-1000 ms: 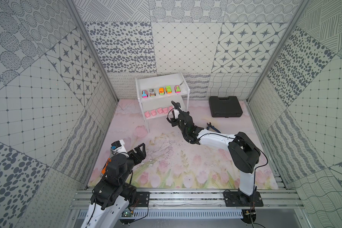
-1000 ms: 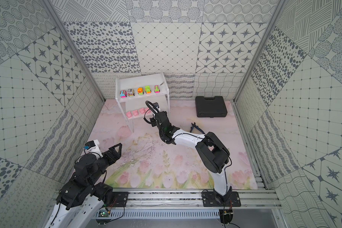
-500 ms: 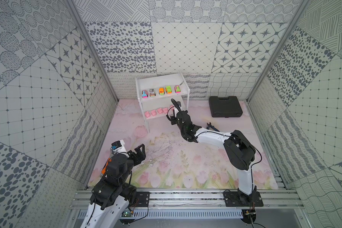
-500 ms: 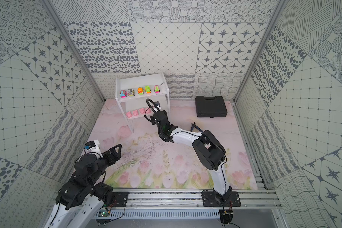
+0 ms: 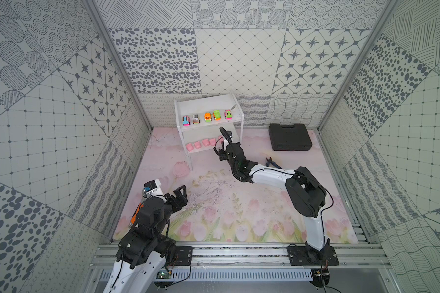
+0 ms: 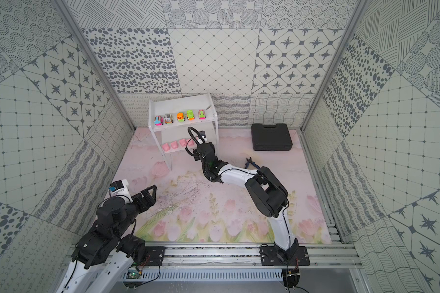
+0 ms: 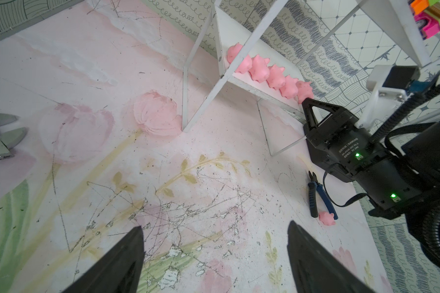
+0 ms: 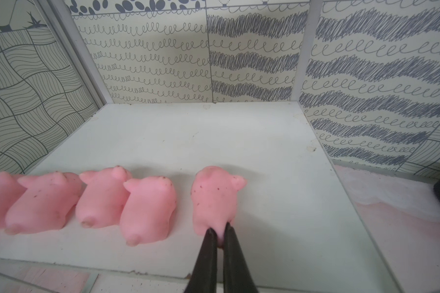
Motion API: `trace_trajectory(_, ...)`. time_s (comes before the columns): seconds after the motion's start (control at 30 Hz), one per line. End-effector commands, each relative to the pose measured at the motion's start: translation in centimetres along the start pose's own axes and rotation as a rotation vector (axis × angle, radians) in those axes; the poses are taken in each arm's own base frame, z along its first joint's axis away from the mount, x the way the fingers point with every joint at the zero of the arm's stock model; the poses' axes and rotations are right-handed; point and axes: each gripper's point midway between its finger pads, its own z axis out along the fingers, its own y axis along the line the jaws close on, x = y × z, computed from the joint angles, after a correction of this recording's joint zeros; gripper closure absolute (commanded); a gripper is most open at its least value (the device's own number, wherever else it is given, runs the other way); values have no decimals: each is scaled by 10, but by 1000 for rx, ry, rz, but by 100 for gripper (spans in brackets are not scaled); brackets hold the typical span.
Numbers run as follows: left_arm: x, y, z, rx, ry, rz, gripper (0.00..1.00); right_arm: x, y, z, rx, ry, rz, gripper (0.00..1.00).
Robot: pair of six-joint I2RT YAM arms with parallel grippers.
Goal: Organize plastic toys on shelves
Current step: Place the plastic toy on the shelf.
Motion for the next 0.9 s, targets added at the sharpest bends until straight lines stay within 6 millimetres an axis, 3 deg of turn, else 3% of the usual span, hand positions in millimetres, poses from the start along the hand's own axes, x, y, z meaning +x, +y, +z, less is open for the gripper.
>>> trace_trajectory(0.0,-5,3,-1,-19,-23,9,9,-3,5,3,-23,-14,24,89)
trace_trajectory(0.2,-5,4,0,-22,-23,7,9,-4,9,2,-45,-16,25,78)
trace_trajectory(0.57,-5,3,1,-19,-22,8,9,-10,10,-8,-72,-31,18,72)
trace_trajectory(0.77,-4,2,2,-15,-21,8,9,-16,13,-25,-107,-44,-6,68)
trace_trajectory(0.87,-5,0,2,-8,-22,2,9,-24,16,-43,-148,-59,-31,65)
